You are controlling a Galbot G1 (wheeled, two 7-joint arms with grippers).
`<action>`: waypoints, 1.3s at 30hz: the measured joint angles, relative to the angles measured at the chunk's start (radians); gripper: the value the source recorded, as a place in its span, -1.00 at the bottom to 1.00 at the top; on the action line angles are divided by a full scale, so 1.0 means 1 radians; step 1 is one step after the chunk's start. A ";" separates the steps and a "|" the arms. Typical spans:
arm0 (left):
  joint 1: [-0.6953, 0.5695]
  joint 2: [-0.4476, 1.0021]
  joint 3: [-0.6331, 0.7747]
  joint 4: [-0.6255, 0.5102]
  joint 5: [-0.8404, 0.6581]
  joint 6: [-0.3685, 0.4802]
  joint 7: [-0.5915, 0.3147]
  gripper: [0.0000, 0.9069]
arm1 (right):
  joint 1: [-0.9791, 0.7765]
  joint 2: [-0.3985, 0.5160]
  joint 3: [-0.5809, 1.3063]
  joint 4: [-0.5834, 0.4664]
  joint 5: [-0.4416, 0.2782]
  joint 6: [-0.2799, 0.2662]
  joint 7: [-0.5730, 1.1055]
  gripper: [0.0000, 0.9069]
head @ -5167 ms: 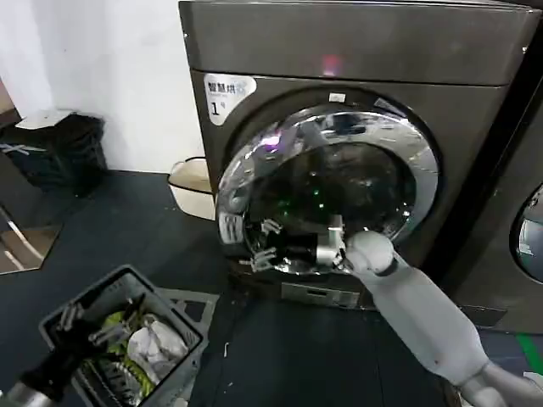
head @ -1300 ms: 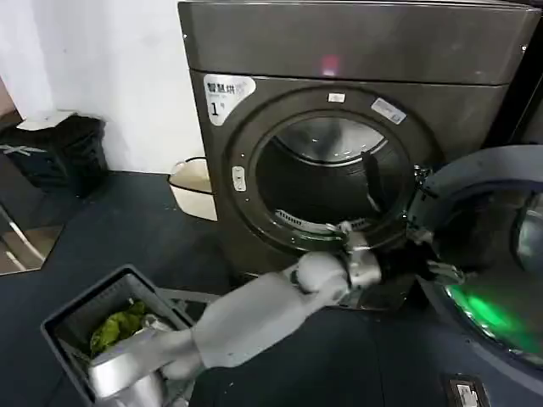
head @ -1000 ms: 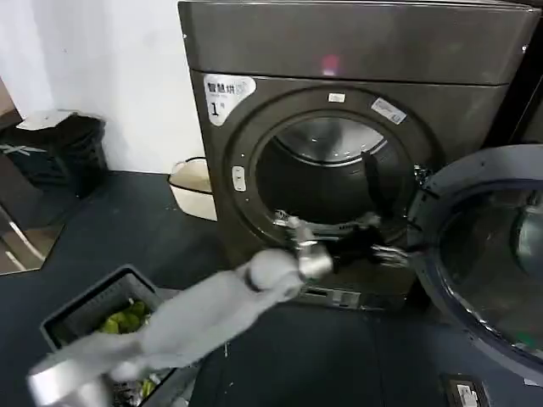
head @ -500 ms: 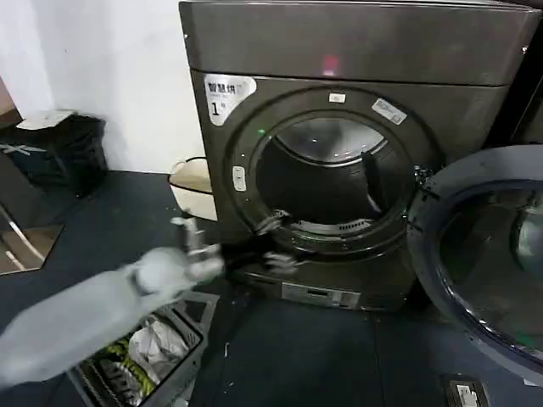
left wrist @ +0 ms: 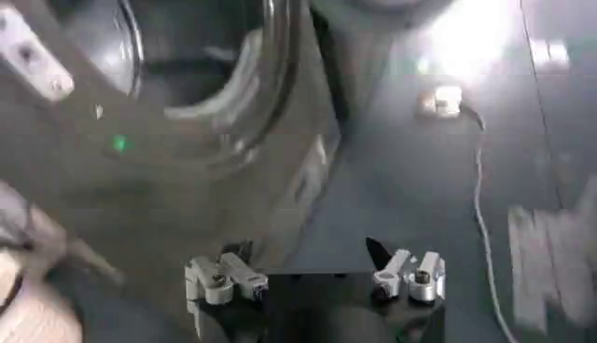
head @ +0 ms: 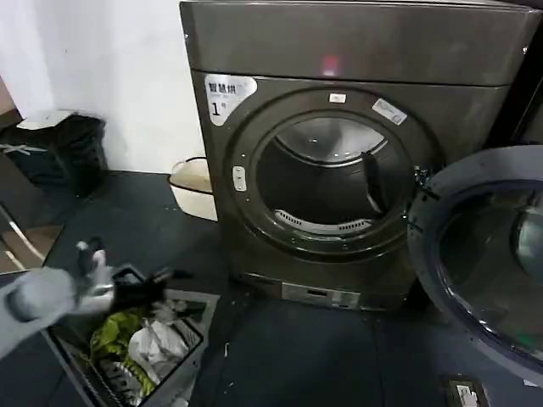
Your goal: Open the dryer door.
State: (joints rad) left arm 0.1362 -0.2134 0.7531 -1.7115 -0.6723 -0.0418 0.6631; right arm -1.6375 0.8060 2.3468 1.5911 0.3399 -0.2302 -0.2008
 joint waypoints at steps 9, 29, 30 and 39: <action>0.100 0.077 -0.107 0.068 0.234 0.039 0.100 1.00 | -0.010 0.003 0.001 0.001 -0.011 0.000 0.000 1.00; 0.196 0.118 -0.205 0.102 0.427 -0.007 0.174 1.00 | -0.041 0.010 0.036 0.005 -0.006 0.001 -0.003 1.00; 0.197 0.117 -0.205 0.102 0.429 -0.007 0.174 1.00 | -0.042 0.009 0.039 0.005 -0.006 0.001 -0.003 1.00; 0.202 0.123 -0.217 0.114 0.480 -0.026 0.195 1.00 | -0.047 0.011 0.046 0.006 -0.007 -0.004 -0.009 1.00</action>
State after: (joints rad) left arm 0.3384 -0.0899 0.5362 -1.5971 -0.1924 -0.0674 0.8585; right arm -1.6847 0.8173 2.3932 1.5970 0.3325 -0.2339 -0.2096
